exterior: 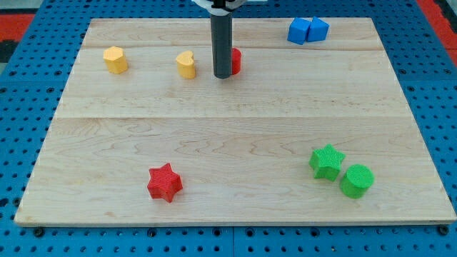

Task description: Form a horizontal line with yellow and red blocks

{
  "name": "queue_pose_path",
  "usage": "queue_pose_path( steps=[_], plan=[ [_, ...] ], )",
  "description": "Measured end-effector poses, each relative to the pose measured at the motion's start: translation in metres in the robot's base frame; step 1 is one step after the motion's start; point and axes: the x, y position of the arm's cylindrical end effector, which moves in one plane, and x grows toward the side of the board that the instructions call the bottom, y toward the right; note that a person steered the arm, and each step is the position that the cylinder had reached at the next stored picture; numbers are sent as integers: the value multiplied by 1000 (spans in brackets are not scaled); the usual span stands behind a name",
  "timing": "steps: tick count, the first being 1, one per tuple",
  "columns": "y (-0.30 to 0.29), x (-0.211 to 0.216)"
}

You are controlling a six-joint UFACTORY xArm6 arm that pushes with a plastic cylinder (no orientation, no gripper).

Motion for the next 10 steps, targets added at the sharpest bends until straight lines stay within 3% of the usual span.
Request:
queue_pose_path(
  steps=[2, 3, 4, 5, 6, 7, 9, 10],
  plan=[
    [27, 205],
    [57, 149],
    [108, 47],
    [122, -54],
    [96, -129],
    [24, -124],
    [23, -21],
    [45, -38]
  ],
)
